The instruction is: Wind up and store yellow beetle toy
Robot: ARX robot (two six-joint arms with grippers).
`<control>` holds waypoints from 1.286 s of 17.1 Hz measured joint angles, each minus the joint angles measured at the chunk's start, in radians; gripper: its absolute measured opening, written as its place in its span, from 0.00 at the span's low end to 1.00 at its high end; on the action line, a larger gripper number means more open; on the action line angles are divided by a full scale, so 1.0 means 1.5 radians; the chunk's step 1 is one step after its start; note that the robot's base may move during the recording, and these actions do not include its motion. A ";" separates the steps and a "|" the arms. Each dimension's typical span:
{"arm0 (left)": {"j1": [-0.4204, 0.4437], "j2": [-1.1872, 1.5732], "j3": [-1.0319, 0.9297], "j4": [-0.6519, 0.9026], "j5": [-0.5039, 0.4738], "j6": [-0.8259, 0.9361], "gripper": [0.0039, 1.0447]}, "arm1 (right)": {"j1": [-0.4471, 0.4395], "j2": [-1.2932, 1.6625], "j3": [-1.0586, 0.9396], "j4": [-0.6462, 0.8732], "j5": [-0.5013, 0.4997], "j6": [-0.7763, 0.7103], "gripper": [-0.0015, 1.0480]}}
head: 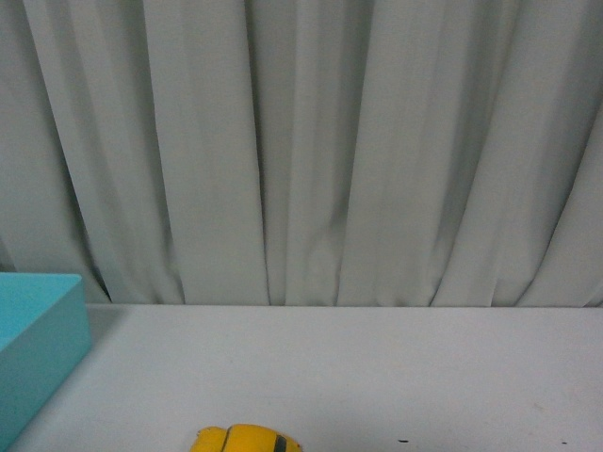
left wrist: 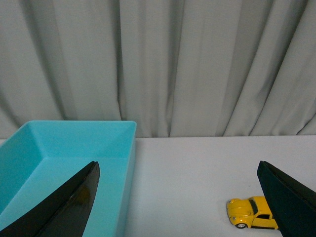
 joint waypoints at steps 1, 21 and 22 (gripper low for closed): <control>0.000 0.000 0.000 0.000 0.000 0.000 0.94 | 0.000 -0.018 -0.007 -0.008 0.000 0.000 0.02; 0.000 0.000 0.000 0.000 0.000 0.000 0.94 | 0.000 -0.349 -0.062 -0.285 0.001 0.001 0.02; 0.000 0.000 0.000 0.000 -0.001 0.000 0.94 | 0.000 -0.428 -0.062 -0.378 0.001 0.001 0.02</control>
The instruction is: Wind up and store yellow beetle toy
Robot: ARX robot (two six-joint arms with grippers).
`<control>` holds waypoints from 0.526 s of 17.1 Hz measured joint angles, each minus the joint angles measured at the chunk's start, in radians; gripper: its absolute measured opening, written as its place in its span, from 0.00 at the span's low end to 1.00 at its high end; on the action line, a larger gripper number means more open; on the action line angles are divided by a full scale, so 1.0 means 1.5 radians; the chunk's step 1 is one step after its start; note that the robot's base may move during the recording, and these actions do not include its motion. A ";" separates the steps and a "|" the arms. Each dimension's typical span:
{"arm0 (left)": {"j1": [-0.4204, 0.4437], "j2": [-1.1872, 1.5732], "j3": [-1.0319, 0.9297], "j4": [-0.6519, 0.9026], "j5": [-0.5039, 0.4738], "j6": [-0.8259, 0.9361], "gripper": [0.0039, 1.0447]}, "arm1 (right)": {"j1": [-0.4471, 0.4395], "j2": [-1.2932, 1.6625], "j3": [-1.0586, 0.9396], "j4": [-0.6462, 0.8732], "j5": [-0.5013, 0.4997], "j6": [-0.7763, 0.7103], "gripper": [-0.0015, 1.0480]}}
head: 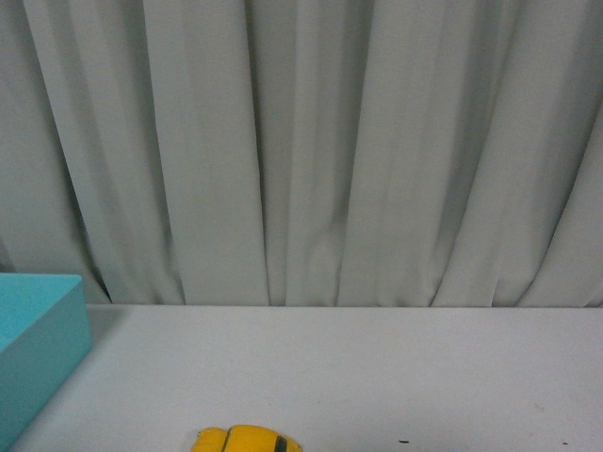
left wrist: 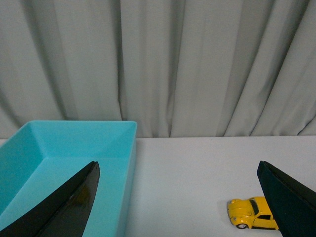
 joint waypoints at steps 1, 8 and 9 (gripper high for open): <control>0.000 0.000 0.000 -0.001 0.001 0.000 0.94 | 0.000 -0.017 0.002 0.013 0.000 0.000 0.02; 0.000 0.000 0.000 0.000 0.001 0.000 0.94 | 0.000 -0.017 0.000 0.002 0.000 0.000 0.47; 0.000 0.000 0.000 0.000 0.001 0.000 0.94 | 0.000 -0.017 0.000 0.002 0.000 0.000 0.57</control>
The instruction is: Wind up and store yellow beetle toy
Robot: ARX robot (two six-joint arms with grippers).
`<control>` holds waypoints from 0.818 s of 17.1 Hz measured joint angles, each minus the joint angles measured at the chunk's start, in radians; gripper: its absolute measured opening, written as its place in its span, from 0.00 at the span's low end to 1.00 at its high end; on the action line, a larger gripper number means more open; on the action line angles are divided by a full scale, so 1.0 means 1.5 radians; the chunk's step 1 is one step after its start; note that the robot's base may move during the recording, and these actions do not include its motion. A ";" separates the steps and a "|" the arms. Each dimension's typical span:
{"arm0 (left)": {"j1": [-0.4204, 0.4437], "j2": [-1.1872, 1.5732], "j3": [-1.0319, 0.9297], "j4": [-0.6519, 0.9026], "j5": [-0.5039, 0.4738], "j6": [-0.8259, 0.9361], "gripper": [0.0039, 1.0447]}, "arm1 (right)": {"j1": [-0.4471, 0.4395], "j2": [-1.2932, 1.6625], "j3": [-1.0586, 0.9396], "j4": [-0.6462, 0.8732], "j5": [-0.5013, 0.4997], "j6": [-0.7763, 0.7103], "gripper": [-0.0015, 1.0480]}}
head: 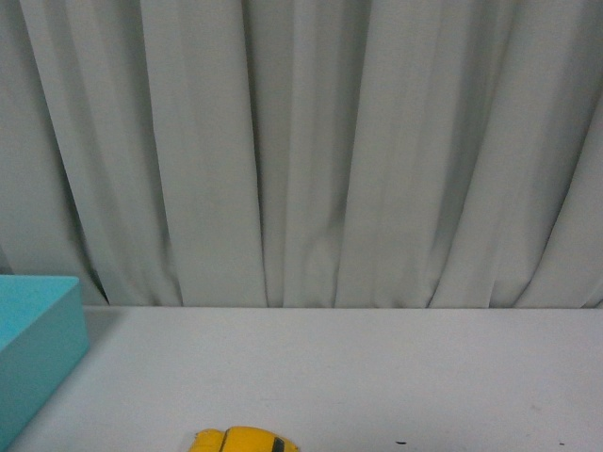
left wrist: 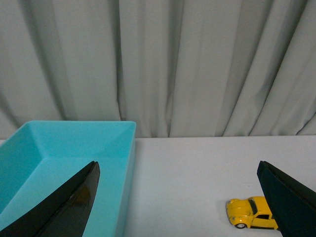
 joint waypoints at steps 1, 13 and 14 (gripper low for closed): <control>0.000 0.000 0.000 0.000 0.000 0.000 0.94 | 0.000 0.000 0.000 0.000 0.000 0.000 0.61; -0.029 0.044 0.043 -0.127 -0.055 -0.069 0.94 | 0.000 0.000 0.000 0.000 -0.001 0.000 0.94; -0.075 0.121 0.089 -0.207 -0.115 -0.146 0.94 | 0.000 0.000 0.000 0.000 0.001 0.001 0.94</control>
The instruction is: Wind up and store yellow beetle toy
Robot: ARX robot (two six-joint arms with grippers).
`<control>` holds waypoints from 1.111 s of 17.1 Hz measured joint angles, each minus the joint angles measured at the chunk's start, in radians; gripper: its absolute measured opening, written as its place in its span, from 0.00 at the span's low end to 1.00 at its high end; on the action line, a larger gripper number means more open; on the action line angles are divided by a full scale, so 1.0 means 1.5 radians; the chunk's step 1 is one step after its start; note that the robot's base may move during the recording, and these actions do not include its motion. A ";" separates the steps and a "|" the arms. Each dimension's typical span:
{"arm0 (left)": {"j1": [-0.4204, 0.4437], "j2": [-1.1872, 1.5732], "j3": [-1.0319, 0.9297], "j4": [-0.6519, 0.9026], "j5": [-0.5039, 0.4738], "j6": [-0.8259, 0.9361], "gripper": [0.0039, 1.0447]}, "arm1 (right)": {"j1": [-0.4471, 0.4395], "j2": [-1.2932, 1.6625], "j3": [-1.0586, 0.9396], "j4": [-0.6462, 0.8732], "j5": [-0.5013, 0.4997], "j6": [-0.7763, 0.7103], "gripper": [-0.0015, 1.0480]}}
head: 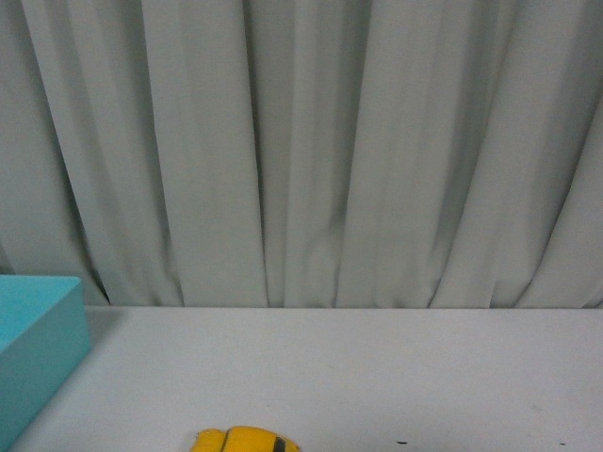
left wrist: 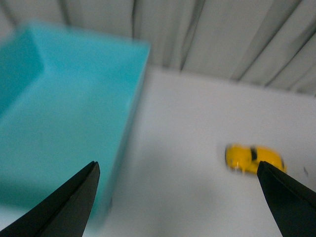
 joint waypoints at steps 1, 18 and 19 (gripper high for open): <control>-0.068 0.073 0.051 -0.064 -0.063 -0.121 0.94 | 0.000 0.000 0.000 0.000 -0.002 0.000 0.94; -0.109 0.838 0.543 0.208 0.337 0.615 0.94 | 0.000 0.000 0.000 0.000 -0.001 0.000 0.94; -0.127 0.860 0.572 0.155 0.332 0.695 0.94 | 0.000 0.000 0.000 0.000 -0.001 0.000 0.94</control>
